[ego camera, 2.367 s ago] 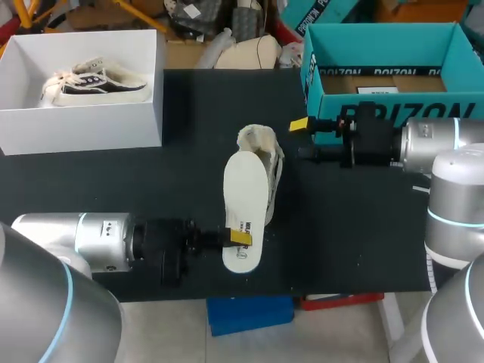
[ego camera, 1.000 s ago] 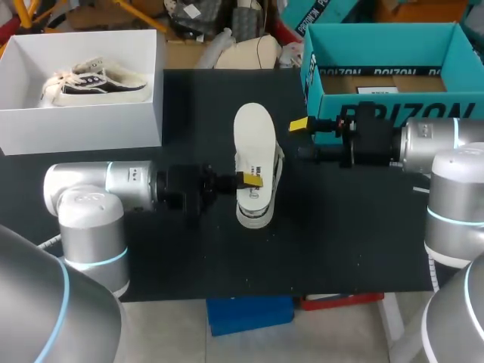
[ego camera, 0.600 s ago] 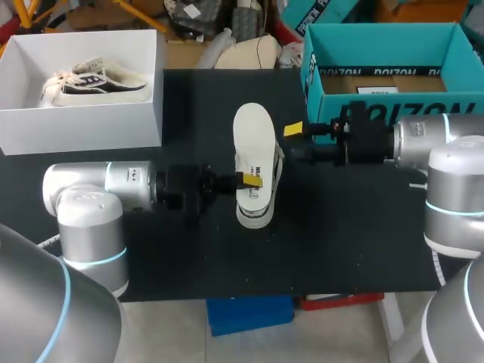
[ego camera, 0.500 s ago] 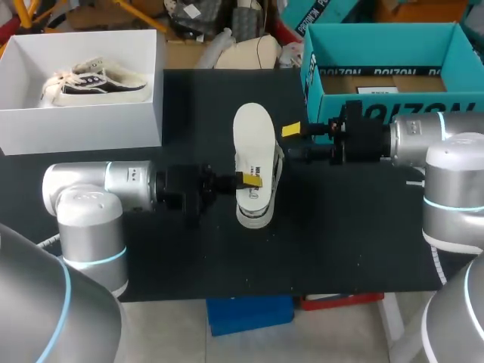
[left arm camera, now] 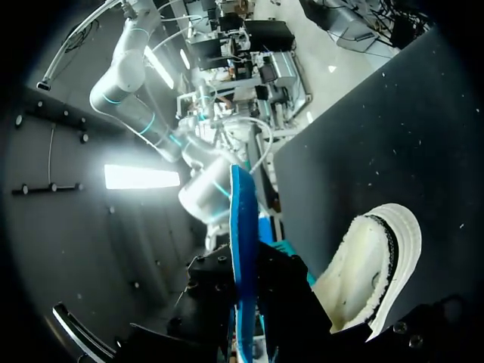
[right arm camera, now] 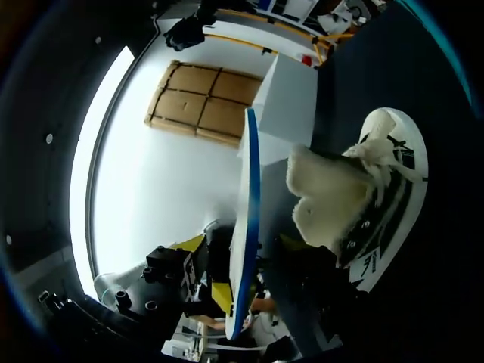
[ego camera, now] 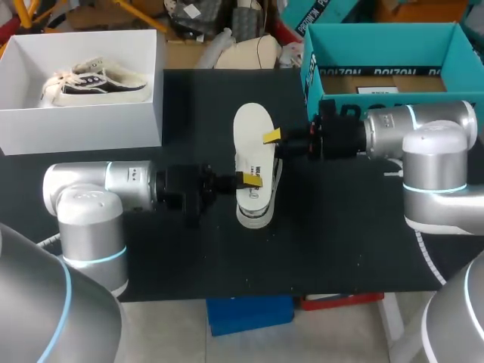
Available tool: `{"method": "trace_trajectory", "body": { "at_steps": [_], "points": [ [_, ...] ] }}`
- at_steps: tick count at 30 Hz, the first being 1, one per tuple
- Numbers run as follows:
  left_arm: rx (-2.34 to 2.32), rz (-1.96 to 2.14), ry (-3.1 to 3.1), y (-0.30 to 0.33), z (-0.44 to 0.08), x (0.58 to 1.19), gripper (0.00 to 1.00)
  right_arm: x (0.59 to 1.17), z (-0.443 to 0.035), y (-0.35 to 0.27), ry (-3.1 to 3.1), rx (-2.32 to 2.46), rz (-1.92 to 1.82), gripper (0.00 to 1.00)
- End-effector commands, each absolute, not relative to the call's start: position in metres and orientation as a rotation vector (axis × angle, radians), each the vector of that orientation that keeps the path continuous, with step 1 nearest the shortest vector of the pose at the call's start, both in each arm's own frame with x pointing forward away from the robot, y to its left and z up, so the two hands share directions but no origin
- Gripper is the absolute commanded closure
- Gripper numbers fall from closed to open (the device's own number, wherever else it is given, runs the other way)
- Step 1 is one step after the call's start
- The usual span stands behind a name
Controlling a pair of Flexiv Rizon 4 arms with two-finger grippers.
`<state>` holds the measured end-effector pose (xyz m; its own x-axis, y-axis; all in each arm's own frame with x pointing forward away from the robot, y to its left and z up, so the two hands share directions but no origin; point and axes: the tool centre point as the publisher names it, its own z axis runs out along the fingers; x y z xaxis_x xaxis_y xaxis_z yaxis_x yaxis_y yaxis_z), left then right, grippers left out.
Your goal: Take the shoe out of the shoebox, open the shoe tongue, remove and reinsert the insole, then place the shoe into the shoebox
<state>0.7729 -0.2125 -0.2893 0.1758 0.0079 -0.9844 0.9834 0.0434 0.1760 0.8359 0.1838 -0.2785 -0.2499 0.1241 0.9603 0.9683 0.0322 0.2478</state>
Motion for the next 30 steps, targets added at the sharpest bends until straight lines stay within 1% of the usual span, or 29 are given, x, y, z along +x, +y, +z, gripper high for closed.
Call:
{"method": "trace_trajectory", "body": {
  "at_steps": [1, 5, 9, 11, 12, 14, 15, 16, 17, 22, 23, 24, 30],
  "points": [
    [1.259, -1.038, 1.105, -0.214, -0.289, 0.771, 1.00, 0.838, -0.283, 0.190, -1.504, -1.155, -1.299, 0.51],
    [1.259, -1.038, 1.105, -0.214, -0.289, 0.771, 1.00, 0.836, -0.286, 0.195, -1.501, -1.155, -1.292, 0.51],
    [1.259, -1.038, 1.105, -0.214, -0.289, 0.771, 1.00, 0.837, -0.287, 0.198, -1.501, -1.153, -1.290, 0.54],
    [1.259, -1.038, 1.105, -0.214, -0.289, 0.771, 1.00, 0.838, -0.288, 0.198, -1.501, -1.153, -1.287, 0.59],
    [1.259, -1.038, 1.105, -0.214, -0.289, 0.771, 1.00, 0.838, -0.288, 0.198, -1.503, -1.155, -1.283, 0.64],
    [1.259, -1.038, 1.105, -0.214, -0.289, 0.771, 1.00, 0.839, -0.288, 0.197, -1.505, -1.158, -1.280, 0.71],
    [1.259, -1.038, 1.105, -0.214, -0.289, 0.771, 1.00, 0.839, -0.288, 0.196, -1.507, -1.161, -1.277, 0.75],
    [1.259, -1.038, 1.105, -0.214, -0.289, 0.771, 1.00, 0.840, -0.288, 0.196, -1.517, -1.154, -1.264, 0.98],
    [1.259, -1.038, 1.105, -0.214, -0.289, 0.771, 1.00, 0.840, -0.288, 0.196, -1.517, -1.154, -1.264, 1.00],
    [1.259, -1.038, 1.105, -0.214, -0.289, 0.771, 1.00, 0.840, -0.288, 0.196, -1.517, -1.154, -1.264, 1.00],
    [1.259, -1.038, 1.105, -0.214, -0.289, 0.771, 0.82, 0.840, -0.288, 0.196, -1.517, -1.154, -1.264, 1.00],
    [1.276, -0.967, 1.099, -0.211, -0.286, 0.772, 0.00, 0.840, -0.288, 0.196, -1.517, -1.154, -1.264, 1.00],
    [1.437, -0.702, 1.179, -0.185, -0.263, 0.762, 0.00, 0.840, -0.288, 0.196, -1.517, -1.154, -1.264, 1.00]
  ]
}}
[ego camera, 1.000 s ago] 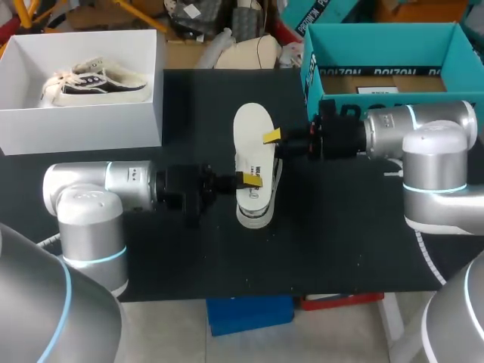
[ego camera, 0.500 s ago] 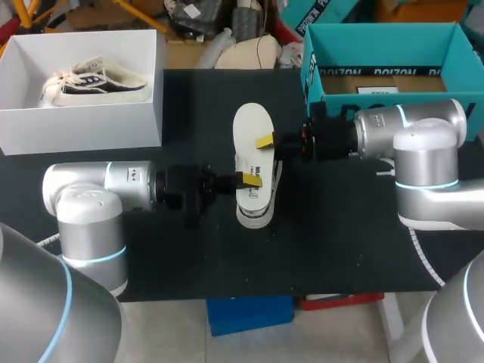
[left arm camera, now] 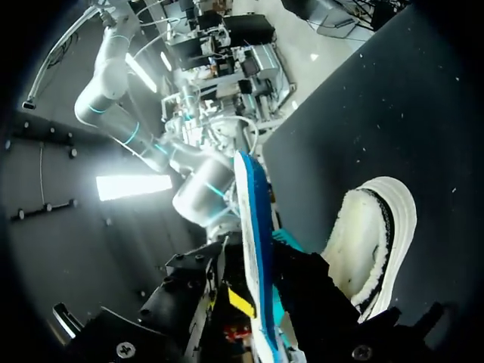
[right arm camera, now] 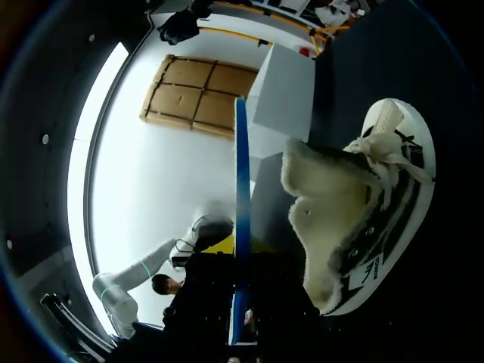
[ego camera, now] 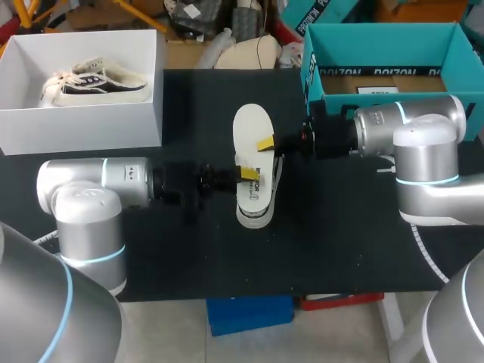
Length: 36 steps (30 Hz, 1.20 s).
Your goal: Take the shoe out of the shoebox, open the shoe tongue, remove and reinsert the insole, then place the shoe into the shoebox
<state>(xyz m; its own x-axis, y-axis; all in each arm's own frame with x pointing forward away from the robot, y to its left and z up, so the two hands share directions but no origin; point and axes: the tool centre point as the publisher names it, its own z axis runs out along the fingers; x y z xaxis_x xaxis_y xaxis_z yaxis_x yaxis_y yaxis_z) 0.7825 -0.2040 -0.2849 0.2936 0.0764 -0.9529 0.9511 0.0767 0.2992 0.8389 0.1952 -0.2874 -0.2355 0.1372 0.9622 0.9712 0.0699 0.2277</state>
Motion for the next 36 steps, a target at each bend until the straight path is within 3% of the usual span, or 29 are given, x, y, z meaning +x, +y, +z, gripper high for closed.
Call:
{"method": "trace_trajectory", "body": {
  "at_steps": [1, 7, 11, 16, 25, 36],
  "points": [
    [1.478, -0.664, 1.196, -0.179, -0.260, 0.760, 0.00, 0.840, -0.288, 0.196, -1.517, -1.154, -1.264, 1.00],
    [1.919, -0.340, 1.323, -0.155, -0.242, 0.745, 0.00, 0.840, -0.288, 0.196, -1.517, -1.154, -1.264, 1.00],
    [2.265, 0.104, 1.359, -0.151, -0.234, 0.736, 0.00, 0.840, -0.288, 0.196, -1.517, -1.154, -1.264, 1.00],
    [2.291, 0.436, 1.384, -0.163, -0.212, 0.732, 0.00, 0.840, -0.288, 0.196, -1.517, -1.154, -1.264, 1.00],
    [2.390, 0.635, 1.366, -0.173, -0.202, 0.725, 0.00, 0.840, -0.288, 0.196, -1.517, -1.154, -1.264, 1.00],
    [2.400, 0.600, 1.407, -0.176, -0.203, 0.726, 0.00, 0.840, -0.288, 0.196, -1.517, -1.154, -1.264, 1.00]
  ]
}}
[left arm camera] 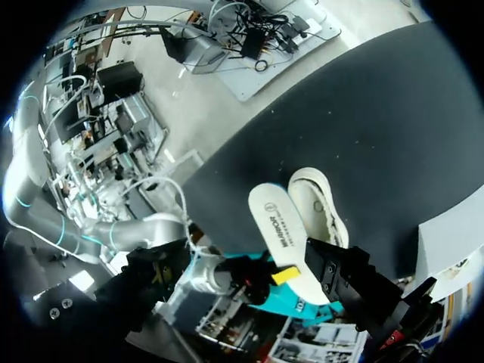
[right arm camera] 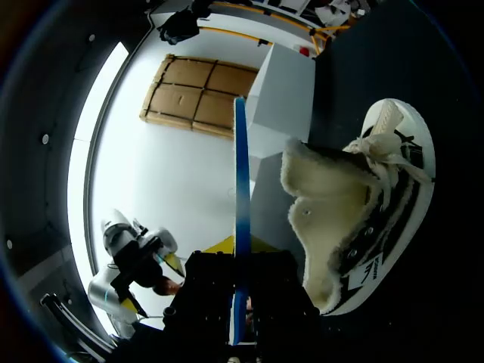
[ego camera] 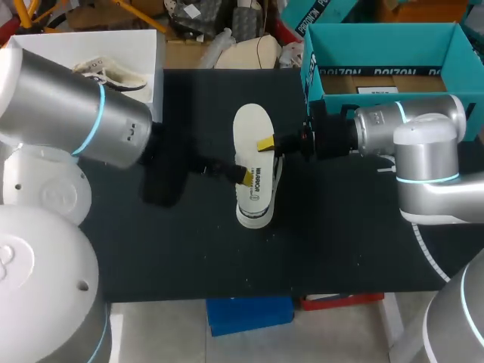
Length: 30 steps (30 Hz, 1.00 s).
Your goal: Take the shoe out of the shoebox, open the shoe tongue, remove and reinsert the insole, then place the shoe into the shoebox
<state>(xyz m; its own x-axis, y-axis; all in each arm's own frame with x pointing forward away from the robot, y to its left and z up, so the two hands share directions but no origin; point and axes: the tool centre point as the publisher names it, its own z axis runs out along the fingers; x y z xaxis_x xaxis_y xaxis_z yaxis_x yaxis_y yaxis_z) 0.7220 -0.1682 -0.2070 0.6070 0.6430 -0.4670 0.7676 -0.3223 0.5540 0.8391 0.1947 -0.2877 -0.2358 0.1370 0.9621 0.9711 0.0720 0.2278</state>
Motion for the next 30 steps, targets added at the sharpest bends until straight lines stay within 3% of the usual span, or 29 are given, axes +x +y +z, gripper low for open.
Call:
{"method": "trace_trajectory", "body": {
  "at_steps": [1, 14, 30],
  "points": [
    [2.416, 0.572, 1.460, -0.179, -0.204, 0.727, 0.00, 0.840, -0.288, 0.196, -1.517, -1.154, -1.264, 1.00],
    [2.392, 0.349, 1.914, -0.185, -0.220, 0.731, 0.00, 0.840, -0.288, 0.196, -1.517, -1.154, -1.264, 1.00],
    [2.389, 0.435, 1.980, -0.184, -0.221, 0.731, 0.00, 0.840, -0.288, 0.196, -1.517, -1.154, -1.264, 1.00]
  ]
}}
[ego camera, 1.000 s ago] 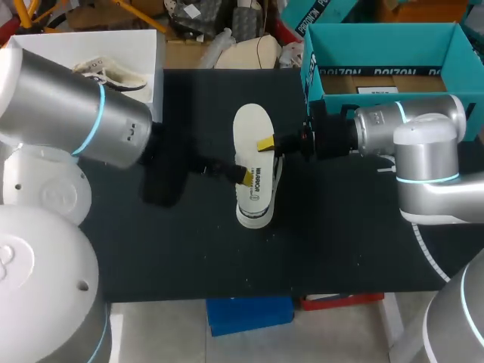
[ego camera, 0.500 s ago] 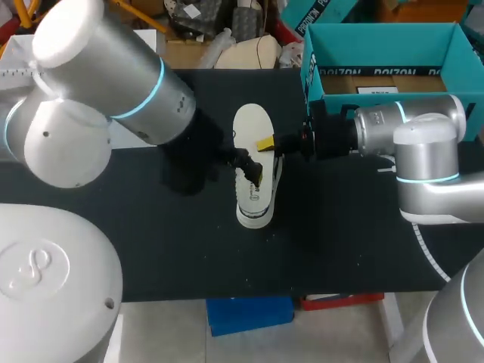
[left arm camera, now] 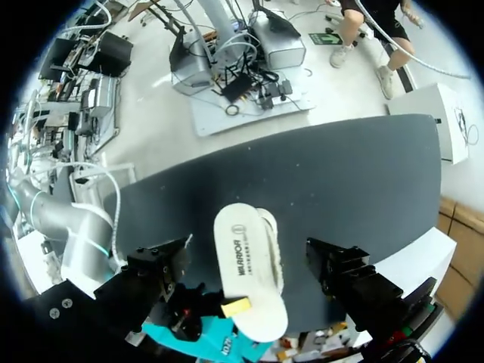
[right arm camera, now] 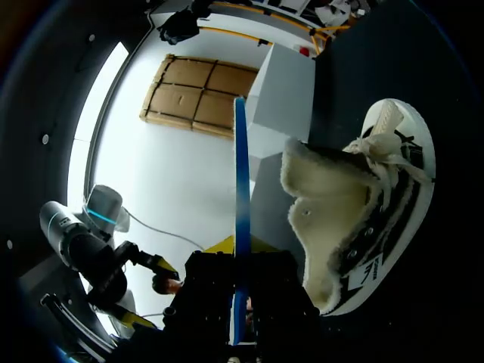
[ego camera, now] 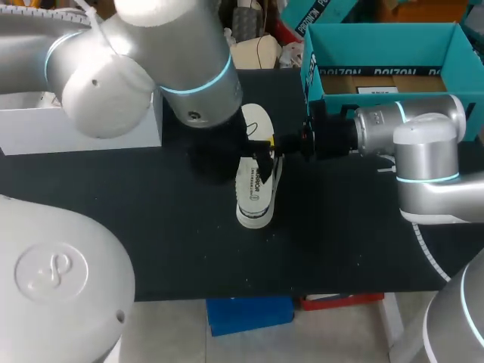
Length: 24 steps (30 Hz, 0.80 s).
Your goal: Take the shoe out of the shoebox, open the shoe tongue, remove and reinsert the insole, then place the shoe into the shoebox
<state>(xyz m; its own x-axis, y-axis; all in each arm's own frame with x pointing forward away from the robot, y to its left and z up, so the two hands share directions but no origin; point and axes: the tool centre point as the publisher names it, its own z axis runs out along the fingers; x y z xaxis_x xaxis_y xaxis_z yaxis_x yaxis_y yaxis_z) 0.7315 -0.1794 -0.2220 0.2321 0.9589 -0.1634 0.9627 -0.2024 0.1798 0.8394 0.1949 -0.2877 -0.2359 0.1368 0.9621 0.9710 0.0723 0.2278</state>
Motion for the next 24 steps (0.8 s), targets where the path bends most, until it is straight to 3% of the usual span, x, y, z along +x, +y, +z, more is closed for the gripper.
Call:
{"method": "trace_trajectory", "body": {
  "at_steps": [1, 24],
  "points": [
    [2.389, 0.435, 1.980, -0.184, -0.221, 0.731, 0.00, 0.840, -0.288, 0.196, -1.517, -1.154, -1.264, 1.00],
    [2.186, 0.275, 1.994, -0.207, -0.233, 0.754, 0.00, 0.840, -0.288, 0.196, -1.517, -1.154, -1.264, 1.00]
  ]
}}
